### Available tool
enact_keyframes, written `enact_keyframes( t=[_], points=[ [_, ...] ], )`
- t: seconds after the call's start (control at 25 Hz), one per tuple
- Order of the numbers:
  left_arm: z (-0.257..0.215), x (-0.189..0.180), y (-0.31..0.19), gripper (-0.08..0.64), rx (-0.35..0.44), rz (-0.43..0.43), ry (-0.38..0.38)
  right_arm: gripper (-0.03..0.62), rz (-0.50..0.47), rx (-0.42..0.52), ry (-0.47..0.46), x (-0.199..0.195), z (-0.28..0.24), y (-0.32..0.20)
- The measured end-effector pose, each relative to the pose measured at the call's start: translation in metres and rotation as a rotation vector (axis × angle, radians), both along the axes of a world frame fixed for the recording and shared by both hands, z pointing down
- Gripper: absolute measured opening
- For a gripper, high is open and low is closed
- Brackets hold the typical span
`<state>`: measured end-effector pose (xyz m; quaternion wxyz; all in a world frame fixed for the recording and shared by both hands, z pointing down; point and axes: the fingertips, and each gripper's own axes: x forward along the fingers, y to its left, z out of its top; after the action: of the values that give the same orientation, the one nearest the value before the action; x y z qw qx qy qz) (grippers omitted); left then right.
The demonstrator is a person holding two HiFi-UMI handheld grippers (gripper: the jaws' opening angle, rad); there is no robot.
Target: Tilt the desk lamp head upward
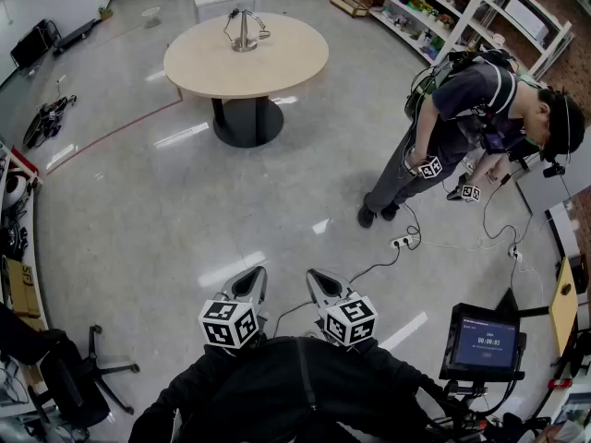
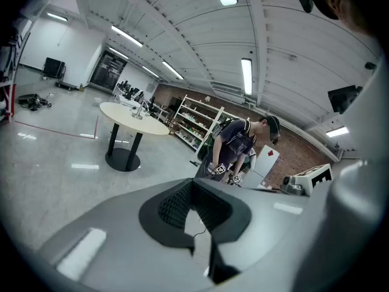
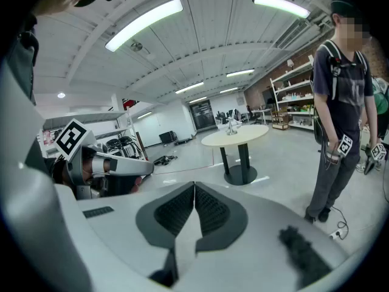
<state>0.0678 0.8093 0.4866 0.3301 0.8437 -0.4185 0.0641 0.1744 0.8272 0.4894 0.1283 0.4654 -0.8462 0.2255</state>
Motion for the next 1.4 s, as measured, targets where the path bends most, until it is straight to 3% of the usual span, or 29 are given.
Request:
enact_keyframes(
  t=[0.36,0.6,0.8,1.04,1.4],
  points=[
    [0.010,-0.056,-0.044,0.006,-0.042,0.015,0.060,0.006,0.015,-0.040,0.064,-0.053,-0.003,-0.036],
    [0.022,-0.062,-0.056,0.006,-0.073,0.029,0.075,0.006,0.014,-0.074,0.083,-0.063,0.006,-0.048],
    [0.031,-0.059,-0.077,0.006,-0.087,-0.024,0.037,0.006,-0.030,-0.083,0.043,-0.056,0.018,-0.077],
    [0.021,-0.077,-0.118,0.006,-0.039,-0.139,-0.030,0.006,-0.123,-0.034,-0.019,-0.069,0.016,-0.131],
    [0.007,-0.030,-0.163,0.006,-0.011,-0.174,-0.098,0.006,-0.150,0.001,-0.080,-0.023,0.006,-0.194]
  ],
)
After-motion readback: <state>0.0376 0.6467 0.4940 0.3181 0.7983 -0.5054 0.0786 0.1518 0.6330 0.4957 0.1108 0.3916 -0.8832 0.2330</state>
